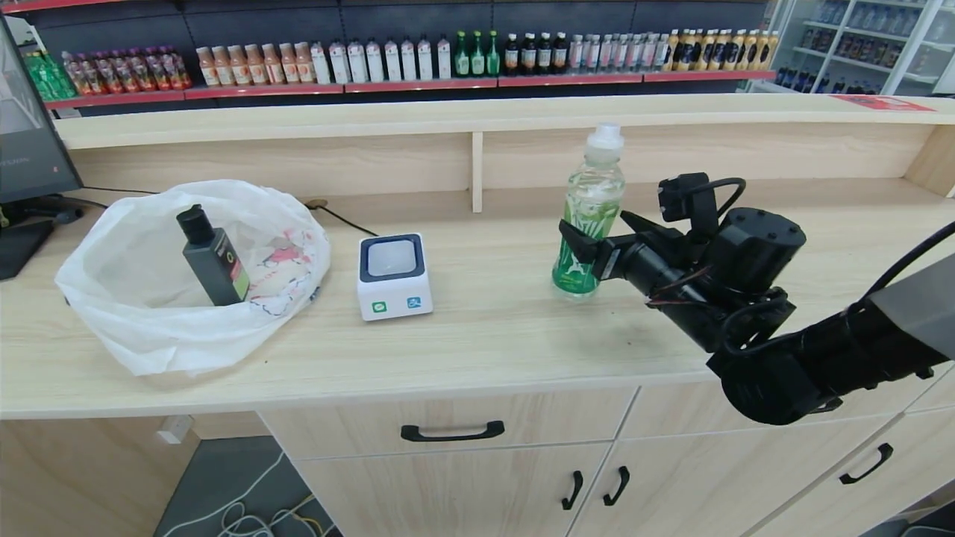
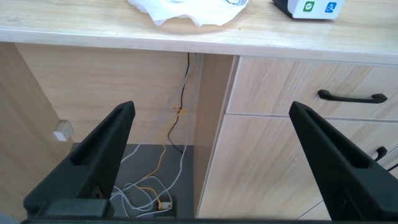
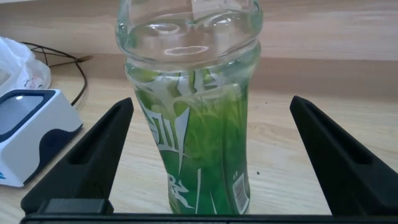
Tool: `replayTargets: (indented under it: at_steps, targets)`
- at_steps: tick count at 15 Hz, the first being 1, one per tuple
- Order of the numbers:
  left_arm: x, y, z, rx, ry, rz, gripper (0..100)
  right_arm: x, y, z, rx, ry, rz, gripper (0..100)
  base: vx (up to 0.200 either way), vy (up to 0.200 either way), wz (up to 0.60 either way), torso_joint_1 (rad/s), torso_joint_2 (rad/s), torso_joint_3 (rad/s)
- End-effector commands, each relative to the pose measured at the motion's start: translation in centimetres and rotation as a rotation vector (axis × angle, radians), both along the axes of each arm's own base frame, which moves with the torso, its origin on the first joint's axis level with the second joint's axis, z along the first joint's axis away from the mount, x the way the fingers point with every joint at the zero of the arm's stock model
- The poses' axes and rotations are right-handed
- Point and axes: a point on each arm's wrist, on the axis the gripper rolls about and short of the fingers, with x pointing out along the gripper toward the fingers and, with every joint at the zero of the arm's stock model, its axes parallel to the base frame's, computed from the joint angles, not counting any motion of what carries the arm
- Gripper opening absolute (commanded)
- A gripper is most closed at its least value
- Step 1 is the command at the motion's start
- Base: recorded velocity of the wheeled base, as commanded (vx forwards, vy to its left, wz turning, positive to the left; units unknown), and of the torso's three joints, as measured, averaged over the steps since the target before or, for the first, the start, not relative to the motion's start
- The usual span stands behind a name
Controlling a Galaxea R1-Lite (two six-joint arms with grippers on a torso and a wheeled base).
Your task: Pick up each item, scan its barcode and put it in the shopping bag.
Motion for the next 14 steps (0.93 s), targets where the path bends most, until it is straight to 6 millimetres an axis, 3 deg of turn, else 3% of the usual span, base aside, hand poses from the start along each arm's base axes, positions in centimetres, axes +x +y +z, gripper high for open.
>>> replayTargets:
  at_steps: [1, 9, 14]
  targets:
    - [0.0, 0.0, 0.0, 0.000, 0.000, 0.001, 100, 0.6, 0.2, -0.4, -0.004, 0.003, 0.005, 100, 0.000, 0.000, 0.00, 0.000, 0.00, 0.000]
    - [0.0, 0.0, 0.0, 0.000, 0.000, 0.001, 100, 3.6, 1.4, -0.1, 0.003, -0.010, 0.003, 100, 0.000, 0.000, 0.00, 0.000, 0.00, 0.000]
    - [0.0, 0.0, 0.0, 0.000, 0.000, 0.001, 100, 4.0, 1.5, -0.1, 0.005, -0.016, -0.002, 100, 0.000, 0.000, 0.00, 0.000, 0.00, 0.000]
